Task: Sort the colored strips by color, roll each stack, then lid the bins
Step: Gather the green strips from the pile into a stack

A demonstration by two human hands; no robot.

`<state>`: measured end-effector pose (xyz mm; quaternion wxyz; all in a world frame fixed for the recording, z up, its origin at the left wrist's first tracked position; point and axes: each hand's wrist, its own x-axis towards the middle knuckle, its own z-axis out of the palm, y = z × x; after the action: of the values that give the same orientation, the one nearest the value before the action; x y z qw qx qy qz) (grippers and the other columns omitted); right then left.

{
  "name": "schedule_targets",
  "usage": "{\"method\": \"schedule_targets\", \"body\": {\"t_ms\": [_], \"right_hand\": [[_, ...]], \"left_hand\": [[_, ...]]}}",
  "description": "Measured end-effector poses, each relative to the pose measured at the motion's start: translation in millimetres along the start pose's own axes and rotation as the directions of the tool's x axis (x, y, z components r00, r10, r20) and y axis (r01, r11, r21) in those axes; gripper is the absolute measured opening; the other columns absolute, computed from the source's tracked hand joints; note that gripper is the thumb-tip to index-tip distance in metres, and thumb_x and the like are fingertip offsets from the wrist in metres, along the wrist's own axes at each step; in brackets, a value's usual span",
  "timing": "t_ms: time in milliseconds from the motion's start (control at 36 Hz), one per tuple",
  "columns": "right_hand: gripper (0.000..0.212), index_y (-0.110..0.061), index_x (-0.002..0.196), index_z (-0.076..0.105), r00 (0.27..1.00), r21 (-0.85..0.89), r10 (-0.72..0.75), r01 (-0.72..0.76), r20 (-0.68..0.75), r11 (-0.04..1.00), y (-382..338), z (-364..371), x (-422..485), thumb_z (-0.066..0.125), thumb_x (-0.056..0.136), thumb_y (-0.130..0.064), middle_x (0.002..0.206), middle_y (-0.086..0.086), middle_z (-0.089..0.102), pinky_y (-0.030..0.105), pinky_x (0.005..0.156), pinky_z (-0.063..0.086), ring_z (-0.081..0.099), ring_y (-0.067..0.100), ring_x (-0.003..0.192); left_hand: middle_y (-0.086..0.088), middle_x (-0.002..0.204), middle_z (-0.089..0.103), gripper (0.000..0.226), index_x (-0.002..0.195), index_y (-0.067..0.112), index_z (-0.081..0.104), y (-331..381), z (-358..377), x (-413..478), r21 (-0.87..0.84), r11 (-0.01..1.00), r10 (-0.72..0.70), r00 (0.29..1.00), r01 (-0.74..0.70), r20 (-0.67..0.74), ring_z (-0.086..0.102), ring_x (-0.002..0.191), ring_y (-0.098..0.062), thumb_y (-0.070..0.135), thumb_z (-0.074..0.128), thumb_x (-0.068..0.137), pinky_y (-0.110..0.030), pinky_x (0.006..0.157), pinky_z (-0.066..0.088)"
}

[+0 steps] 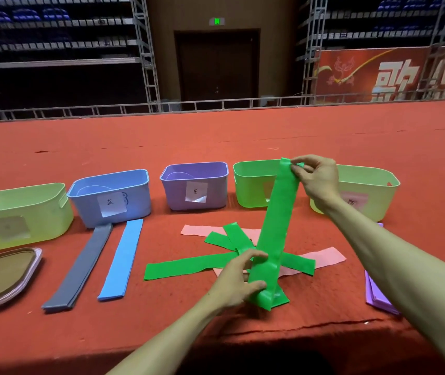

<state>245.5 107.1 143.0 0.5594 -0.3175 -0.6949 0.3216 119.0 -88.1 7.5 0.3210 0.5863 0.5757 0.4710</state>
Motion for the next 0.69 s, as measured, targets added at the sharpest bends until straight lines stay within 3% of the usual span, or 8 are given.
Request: {"method": "schedule_targets", "body": {"t_ms": [83, 167, 361, 528, 611, 694], "right_hand": [[0.014, -0.014, 0.086, 0.072, 0.998, 0.021, 0.062, -0.062, -0.01, 0.998, 5.4, 2.0, -2.6, 0.069, 0.082, -0.001, 0.087, 0.007, 0.071, 0.027, 0.077, 0.055, 0.067, 0.015, 0.081], [0.012, -0.016, 0.084, 0.071, 0.995, 0.002, 0.103, -0.103, 0.011, 0.995, 8.7, 2.4, -6.7, 0.071, 0.081, -0.005, 0.083, 0.006, 0.069, 0.029, 0.076, 0.054, 0.065, 0.018, 0.082], [0.026, -0.002, 0.1, 0.07, 0.979, 0.047, 0.18, -0.185, 0.096, 0.982, 11.1, 2.4, -21.6, 0.075, 0.075, 0.003, 0.095, 0.008, 0.067, 0.005, 0.062, 0.047, 0.06, 0.01, 0.082], [0.026, -0.013, 0.09, 0.07, 0.967, 0.152, 0.235, -0.249, 0.103, 0.957, 16.7, 1.4, -24.7, 0.075, 0.072, 0.006, 0.095, 0.008, 0.068, 0.022, 0.081, 0.052, 0.062, 0.019, 0.094], [0.026, -0.01, 0.09, 0.069, 0.958, 0.208, 0.273, -0.287, 0.093, 0.935, 17.1, -0.1, -25.2, 0.073, 0.073, 0.009, 0.093, 0.012, 0.065, 0.016, 0.07, 0.052, 0.059, 0.018, 0.086], [0.025, -0.01, 0.082, 0.067, 0.944, 0.284, 0.32, -0.329, 0.079, 0.901, 16.1, 0.2, -26.0, 0.07, 0.074, 0.013, 0.085, 0.011, 0.064, 0.02, 0.064, 0.054, 0.06, 0.021, 0.077]], "left_hand": [[0.0, 0.12, 0.059, 0.054, 0.11, 0.033, 0.054, -1.8, 0.6, -2.2, 0.007, 1.0, -0.017, 1.0, 0.017, -0.001, 0.065, 0.104, -0.016, -0.008, 0.067, 0.077, -0.026, 0.088, 0.054], [0.001, 0.12, 0.059, 0.052, 0.113, 0.029, 0.054, -3.7, 1.6, -4.4, 0.035, 0.999, -0.029, 1.0, 0.028, 0.012, 0.064, 0.103, -0.013, -0.007, 0.067, 0.078, -0.024, 0.087, 0.054], [0.002, 0.119, 0.058, 0.053, 0.11, 0.034, 0.053, -9.6, 3.9, -3.7, 0.049, 0.998, -0.043, 0.999, 0.042, 0.012, 0.066, 0.101, -0.01, -0.006, 0.067, 0.078, -0.021, 0.085, 0.054], [0.002, 0.122, 0.057, 0.051, 0.115, 0.028, 0.053, -10.7, 2.5, -1.9, 0.059, 0.997, -0.048, 0.999, 0.047, 0.019, 0.065, 0.104, -0.01, -0.005, 0.067, 0.079, -0.021, 0.085, 0.054], [0.003, 0.124, 0.057, 0.051, 0.115, 0.031, 0.053, -10.8, 2.2, -2.7, 0.076, 0.996, -0.044, 0.999, 0.043, 0.019, 0.063, 0.106, -0.008, -0.003, 0.068, 0.079, -0.022, 0.087, 0.054], [0.005, 0.126, 0.056, 0.054, 0.111, 0.04, 0.052, -13.6, 2.0, -2.5, 0.107, 0.994, -0.037, 0.999, 0.036, 0.013, 0.062, 0.109, -0.008, 0.001, 0.07, 0.079, -0.029, 0.092, 0.054]]}}
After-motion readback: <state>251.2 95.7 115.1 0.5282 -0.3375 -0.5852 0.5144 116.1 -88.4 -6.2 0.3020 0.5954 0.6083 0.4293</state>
